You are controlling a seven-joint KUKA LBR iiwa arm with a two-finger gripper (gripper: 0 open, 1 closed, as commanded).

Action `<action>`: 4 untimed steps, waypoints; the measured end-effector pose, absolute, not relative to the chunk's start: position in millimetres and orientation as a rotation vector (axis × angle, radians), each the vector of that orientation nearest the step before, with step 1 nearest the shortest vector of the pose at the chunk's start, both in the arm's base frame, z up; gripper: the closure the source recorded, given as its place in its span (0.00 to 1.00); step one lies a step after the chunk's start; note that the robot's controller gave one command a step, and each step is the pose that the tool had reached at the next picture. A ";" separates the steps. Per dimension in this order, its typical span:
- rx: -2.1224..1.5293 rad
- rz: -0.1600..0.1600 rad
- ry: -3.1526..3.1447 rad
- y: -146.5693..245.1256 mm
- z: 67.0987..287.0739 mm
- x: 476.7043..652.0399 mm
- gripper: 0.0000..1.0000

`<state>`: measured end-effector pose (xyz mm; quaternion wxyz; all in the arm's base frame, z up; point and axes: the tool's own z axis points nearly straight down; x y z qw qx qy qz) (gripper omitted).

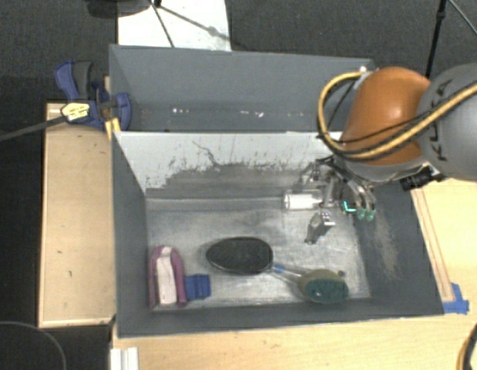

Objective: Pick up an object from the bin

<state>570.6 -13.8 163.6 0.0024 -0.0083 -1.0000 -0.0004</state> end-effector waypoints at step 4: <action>-0.856 -0.005 -3.031 155.2 72.2 515.5 0.00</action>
Offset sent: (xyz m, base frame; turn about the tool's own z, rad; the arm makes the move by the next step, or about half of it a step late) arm -0.0810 0.0694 -0.0699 -0.0549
